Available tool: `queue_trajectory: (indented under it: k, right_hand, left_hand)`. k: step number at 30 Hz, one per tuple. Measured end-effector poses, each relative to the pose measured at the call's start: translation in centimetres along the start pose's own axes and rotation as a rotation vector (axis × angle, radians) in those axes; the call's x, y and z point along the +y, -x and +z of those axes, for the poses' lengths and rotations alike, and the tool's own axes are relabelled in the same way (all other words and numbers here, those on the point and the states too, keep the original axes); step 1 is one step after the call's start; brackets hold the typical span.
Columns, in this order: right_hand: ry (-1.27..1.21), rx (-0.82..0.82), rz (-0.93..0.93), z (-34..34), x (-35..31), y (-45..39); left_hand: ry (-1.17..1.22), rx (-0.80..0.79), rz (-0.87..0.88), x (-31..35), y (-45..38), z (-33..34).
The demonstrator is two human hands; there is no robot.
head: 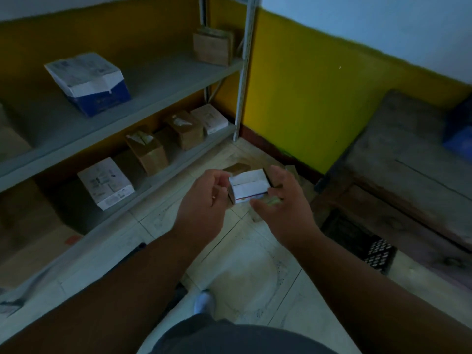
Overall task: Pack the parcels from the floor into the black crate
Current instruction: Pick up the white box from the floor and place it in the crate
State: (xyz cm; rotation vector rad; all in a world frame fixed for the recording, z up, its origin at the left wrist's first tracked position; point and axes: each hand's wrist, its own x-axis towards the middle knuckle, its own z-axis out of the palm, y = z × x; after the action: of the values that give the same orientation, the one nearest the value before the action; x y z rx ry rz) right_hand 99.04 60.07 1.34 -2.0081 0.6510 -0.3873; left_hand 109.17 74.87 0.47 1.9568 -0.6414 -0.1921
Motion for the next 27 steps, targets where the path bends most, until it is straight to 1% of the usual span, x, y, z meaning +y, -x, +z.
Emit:
queue_trajectory:
  k: [3,6,9,15,17,19,22,24,27]
  right_hand:
    - [-0.011,0.006,0.061,1.2,-1.2,-4.3]
    - [-0.091,0.048,0.151,1.9,-2.0,-8.4]
    - [-0.174,0.082,0.238,2.1,-1.8,-12.4]
    - [-0.233,0.096,0.297,2.1,0.7,-22.5]
    - [-0.273,0.108,0.307,1.8,1.9,-26.9]
    - [-0.313,0.083,0.312,1.5,3.0,-31.8]
    - [-0.381,0.071,0.385,1.6,4.4,-39.1]
    - [-0.381,0.075,0.428,2.4,5.7,-43.8]
    - [-0.376,0.127,0.500,4.2,8.2,-49.2]
  left_hand:
    - [0.018,-0.068,-0.006,-1.2,-5.3,-0.8]
    - [0.012,-0.121,-0.003,-2.0,-10.2,-1.2]
    - [0.017,-0.151,-0.024,-2.7,-14.9,-0.3]
    - [0.040,-0.256,-0.036,-4.0,-24.9,4.6]
    - [0.010,-0.293,-0.036,-4.3,-29.2,6.4]
    - [-0.039,-0.308,-0.030,-4.6,-33.7,7.8]
    - [-0.083,-0.310,-0.044,-5.1,-40.0,9.5]
    - [-0.099,-0.321,-0.054,-5.9,-43.8,11.0]
    - [-0.127,-0.366,-0.079,-8.2,-48.6,13.7]
